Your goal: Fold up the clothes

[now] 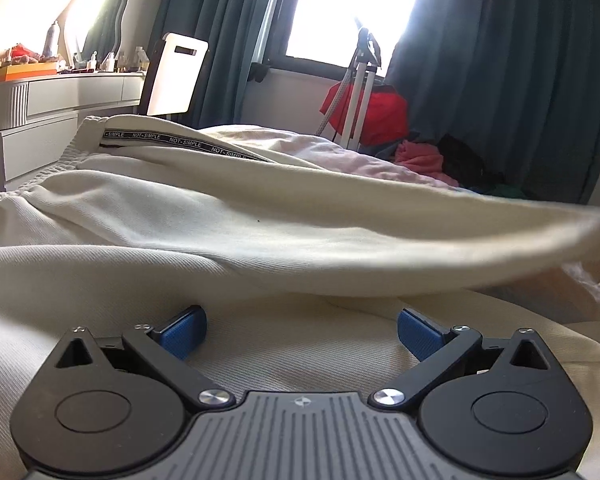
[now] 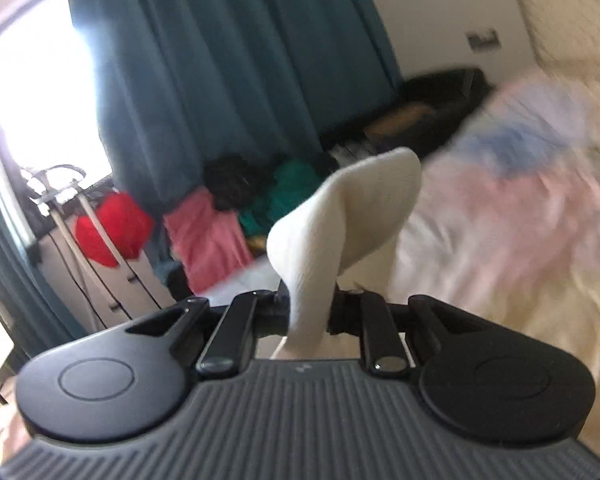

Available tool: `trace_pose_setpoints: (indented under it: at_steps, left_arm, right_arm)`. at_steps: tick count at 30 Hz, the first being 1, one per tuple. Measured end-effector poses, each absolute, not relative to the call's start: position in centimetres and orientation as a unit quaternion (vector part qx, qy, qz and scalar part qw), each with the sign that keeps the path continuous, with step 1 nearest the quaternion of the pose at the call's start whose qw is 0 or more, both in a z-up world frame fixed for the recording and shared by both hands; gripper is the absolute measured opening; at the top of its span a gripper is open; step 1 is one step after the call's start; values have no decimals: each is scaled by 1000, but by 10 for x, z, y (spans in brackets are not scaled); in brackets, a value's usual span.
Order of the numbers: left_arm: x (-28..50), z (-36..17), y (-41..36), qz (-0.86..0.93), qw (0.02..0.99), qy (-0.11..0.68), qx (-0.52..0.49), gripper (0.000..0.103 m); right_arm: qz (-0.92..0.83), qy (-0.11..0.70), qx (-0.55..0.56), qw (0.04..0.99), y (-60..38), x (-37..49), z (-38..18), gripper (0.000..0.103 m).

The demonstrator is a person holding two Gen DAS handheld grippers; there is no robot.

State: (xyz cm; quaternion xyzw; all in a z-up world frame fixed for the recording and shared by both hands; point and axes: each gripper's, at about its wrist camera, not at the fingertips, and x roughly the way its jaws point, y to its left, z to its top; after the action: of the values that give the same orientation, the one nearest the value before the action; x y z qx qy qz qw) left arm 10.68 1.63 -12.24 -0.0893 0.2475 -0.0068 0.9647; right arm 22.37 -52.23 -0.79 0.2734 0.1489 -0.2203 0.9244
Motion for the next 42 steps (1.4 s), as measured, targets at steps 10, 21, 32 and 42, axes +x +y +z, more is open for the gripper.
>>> trace_pose_setpoints:
  at_steps: [10,21,32,42]
  left_arm:
    - [106,-122,14,-7,965,250,-85,103]
    - [106,-125,15,-9,964,251,-85,103]
    - [109,-128,15,-11,964,250,-88,103]
    - [107,-126,19,-15,963,248,-100,103]
  right_arm:
    - [-130,148,566,801,-569,163,-122,69]
    - [-132,186,572,788,-555,203,-112,81]
    - [-178,90,409,891,-579,286,11,12]
    - [-244,165,368,882,-614,218,-83,12]
